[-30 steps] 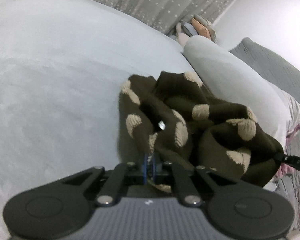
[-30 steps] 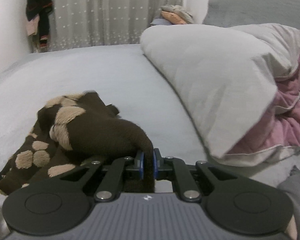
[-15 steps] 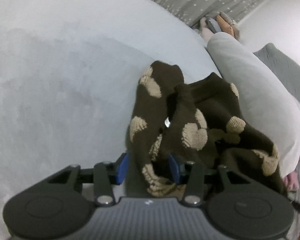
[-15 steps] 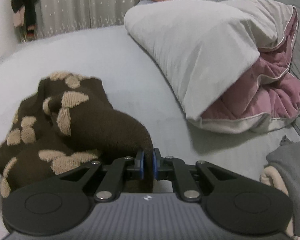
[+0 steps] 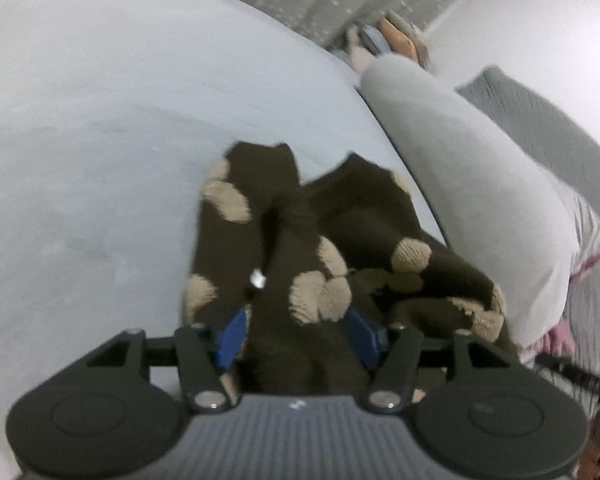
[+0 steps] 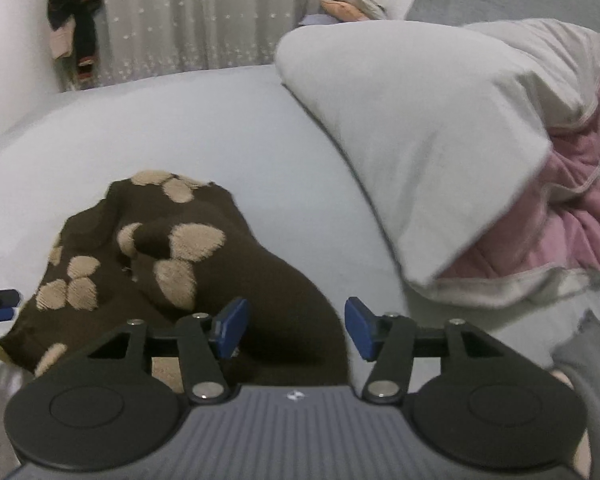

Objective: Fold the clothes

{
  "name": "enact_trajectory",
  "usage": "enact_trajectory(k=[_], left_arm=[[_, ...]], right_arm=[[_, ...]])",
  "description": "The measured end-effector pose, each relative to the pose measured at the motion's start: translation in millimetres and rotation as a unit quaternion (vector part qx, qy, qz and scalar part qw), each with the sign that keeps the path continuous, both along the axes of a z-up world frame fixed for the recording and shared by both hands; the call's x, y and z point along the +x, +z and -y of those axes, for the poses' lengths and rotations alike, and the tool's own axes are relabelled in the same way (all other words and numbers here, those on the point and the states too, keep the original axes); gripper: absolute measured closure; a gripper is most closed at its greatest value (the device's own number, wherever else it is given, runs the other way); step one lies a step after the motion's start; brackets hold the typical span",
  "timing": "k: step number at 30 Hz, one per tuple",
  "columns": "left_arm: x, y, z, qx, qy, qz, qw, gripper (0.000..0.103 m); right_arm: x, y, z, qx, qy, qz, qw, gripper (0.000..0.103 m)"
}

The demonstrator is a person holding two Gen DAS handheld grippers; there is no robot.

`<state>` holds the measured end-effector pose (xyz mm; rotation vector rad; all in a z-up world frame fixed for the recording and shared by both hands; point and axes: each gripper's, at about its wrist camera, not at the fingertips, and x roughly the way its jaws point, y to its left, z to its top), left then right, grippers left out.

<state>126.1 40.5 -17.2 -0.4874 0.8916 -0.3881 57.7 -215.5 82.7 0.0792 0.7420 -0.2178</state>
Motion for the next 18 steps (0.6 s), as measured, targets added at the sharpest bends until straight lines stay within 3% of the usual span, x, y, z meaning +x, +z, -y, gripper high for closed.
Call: enact_trajectory(k=[4, 8, 13, 18], left_arm=[[13.2, -14.3, 13.0, 0.027, -0.007, -0.010, 0.9996, 0.047], [18.5, -21.5, 15.7, 0.038, -0.011, -0.005, 0.9992, 0.078], [15.7, -12.4, -2.0, 0.019, -0.005, 0.020, 0.9996, 0.075], [26.6, -5.8, -28.0, 0.036, 0.021, 0.033, 0.9986, 0.045]], right_arm=[[25.6, -10.0, -17.0, -0.009, 0.025, -0.013, 1.000, 0.045], [41.9, -18.4, -33.0, -0.004, 0.041, -0.020, 0.999, 0.045], [50.8, -14.3, -61.5, 0.028, 0.078, -0.007, 0.997, 0.044], [66.5, -14.3, -97.3, 0.052, 0.117, -0.009, 0.992, 0.043]])
